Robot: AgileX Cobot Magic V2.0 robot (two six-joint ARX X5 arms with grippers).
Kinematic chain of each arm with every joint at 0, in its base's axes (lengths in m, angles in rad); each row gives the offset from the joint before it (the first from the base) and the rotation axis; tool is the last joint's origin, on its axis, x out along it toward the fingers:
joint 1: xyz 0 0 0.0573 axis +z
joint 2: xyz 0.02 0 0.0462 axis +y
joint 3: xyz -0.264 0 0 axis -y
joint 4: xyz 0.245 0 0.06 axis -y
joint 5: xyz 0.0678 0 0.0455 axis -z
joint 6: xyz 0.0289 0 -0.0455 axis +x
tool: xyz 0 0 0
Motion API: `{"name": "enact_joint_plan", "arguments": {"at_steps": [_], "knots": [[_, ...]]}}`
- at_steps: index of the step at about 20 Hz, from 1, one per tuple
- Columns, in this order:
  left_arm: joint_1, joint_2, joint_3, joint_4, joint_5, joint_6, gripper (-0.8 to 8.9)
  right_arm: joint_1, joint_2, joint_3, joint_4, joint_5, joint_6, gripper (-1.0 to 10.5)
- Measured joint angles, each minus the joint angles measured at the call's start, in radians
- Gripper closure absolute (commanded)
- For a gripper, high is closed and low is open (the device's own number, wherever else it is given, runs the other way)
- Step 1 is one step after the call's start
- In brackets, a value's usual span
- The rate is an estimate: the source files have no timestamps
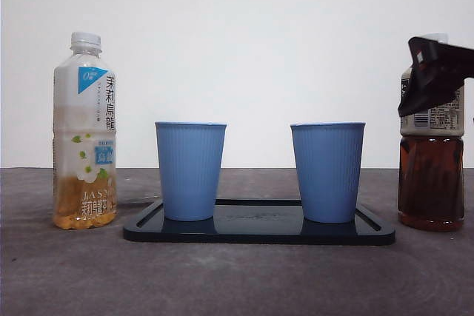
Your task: Pour the drink into the cup
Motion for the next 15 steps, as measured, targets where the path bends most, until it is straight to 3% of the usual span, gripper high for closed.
{"name": "enact_joint_plan", "arguments": {"at_steps": [10,15], "knots": [[0.0,0.0,0.0,0.0,0.0,-0.002,2.2,-0.019,0.253,0.0,0.264,0.032,-0.001,4.3],[0.0,0.0,0.0,0.0,0.0,-0.002,2.2,-0.021,0.316,0.0,0.343,0.032,-0.003,6.1]]}}
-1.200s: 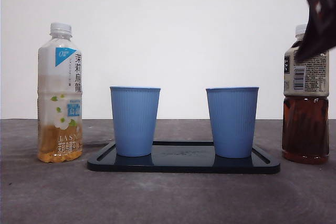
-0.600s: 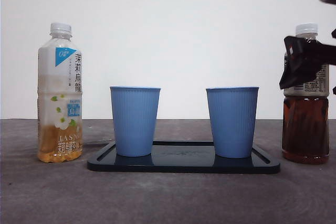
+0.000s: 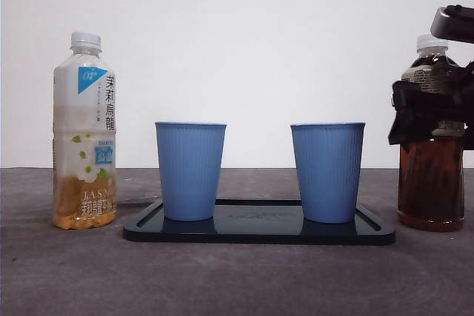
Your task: Pour the drink into the cup
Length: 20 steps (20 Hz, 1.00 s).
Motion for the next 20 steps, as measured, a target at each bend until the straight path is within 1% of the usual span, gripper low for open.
{"name": "enact_joint_plan", "arguments": {"at_steps": [4,7,8,9,11,13,16,18,20], "knots": [[0.0,0.0,0.0,0.0,0.0,0.0,2.2,0.0,0.002,0.0,0.005,0.0,-0.014,7.8],[0.0,0.0,0.0,0.0,0.0,0.0,2.2,0.0,-0.01,0.0,-0.007,-0.003,-0.034,8.0],[0.0,0.0,0.0,0.0,0.0,0.0,2.2,0.0,-0.034,0.0,-0.04,-0.005,-0.041,8.0],[0.0,0.0,0.0,0.0,0.0,0.0,2.2,0.0,-0.079,0.001,-0.109,-0.01,-0.051,8.0],[0.0,0.0,0.0,0.0,0.0,0.0,2.2,0.002,-0.167,0.072,-0.36,-0.011,-0.084,8.0],[0.0,0.0,0.0,0.0,0.0,0.0,2.2,0.023,-0.22,0.21,-0.602,-0.008,-0.149,8.0],[0.0,0.0,0.0,0.0,0.0,0.0,2.2,0.082,-0.225,0.428,-0.893,-0.005,-0.253,8.0],[0.0,0.0,0.0,0.0,0.0,0.0,2.2,0.118,-0.204,0.528,-1.055,0.045,-0.313,8.0],[0.0,0.0,0.0,0.0,0.0,0.0,2.2,0.144,-0.164,0.609,-1.165,0.098,-0.365,8.0]]}}
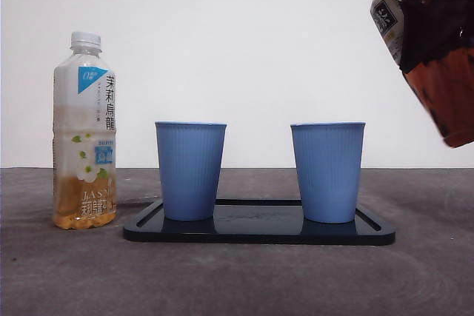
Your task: Pour the drink into the cup
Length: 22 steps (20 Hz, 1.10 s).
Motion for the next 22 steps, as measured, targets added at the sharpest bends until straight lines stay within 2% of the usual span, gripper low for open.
{"name": "enact_joint_plan", "arguments": {"at_steps": [3,6,12,15,22], "knots": [[0.0,0.0,0.0,0.0,0.0,0.0,2.2,0.051,0.069,0.109,-0.143,0.14,-0.065,8.0],[0.0,0.0,0.0,0.0,0.0,0.0,2.2,0.108,0.156,0.176,-0.224,0.234,-0.11,8.0],[0.0,0.0,0.0,-0.001,0.0,0.0,2.2,0.173,0.319,0.195,-0.305,0.42,-0.197,8.0],[0.0,0.0,0.0,-0.004,0.0,0.0,2.2,0.2,0.365,0.195,-0.311,0.555,-0.251,8.0],[-0.002,0.0,0.0,-0.004,0.0,0.0,2.2,0.27,0.391,0.196,-0.304,0.608,-0.328,8.0]]}}
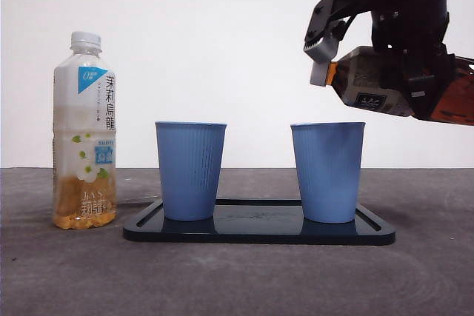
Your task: Pour the drink into the cup
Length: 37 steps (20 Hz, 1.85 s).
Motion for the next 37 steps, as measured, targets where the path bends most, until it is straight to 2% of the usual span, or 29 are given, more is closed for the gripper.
{"name": "enact_joint_plan", "arguments": {"at_steps": [9,18,20,21,24,26,30,37], "knots": [[0.0,0.0,0.0,-0.02,0.0,0.0,2.2,0.004,0.039,0.0,0.0,0.245,-0.035,8.0],[0.0,0.0,0.0,-0.02,0.0,0.0,2.2,0.006,0.039,0.0,0.007,0.253,-0.044,8.0],[0.0,0.0,0.0,-0.02,0.0,0.0,2.2,0.006,0.039,0.0,0.011,0.246,0.031,8.0],[0.0,0.0,0.0,-0.02,0.0,0.0,2.2,0.004,0.037,0.001,0.008,0.201,0.111,8.0],[0.0,0.0,0.0,-0.02,0.0,0.0,2.2,-0.025,-0.028,0.001,0.04,-0.032,0.377,8.0],[0.0,0.0,0.0,-0.02,0.0,0.0,2.2,-0.057,-0.1,0.001,0.129,-0.121,0.499,8.0],[0.0,0.0,0.0,-0.021,0.0,0.0,2.2,-0.117,-0.185,-0.045,0.258,-0.141,0.559,8.0],[0.0,0.0,0.0,-0.022,0.0,0.003,2.2,-0.219,-0.382,-0.417,0.625,-0.301,0.664,8.0]]}}
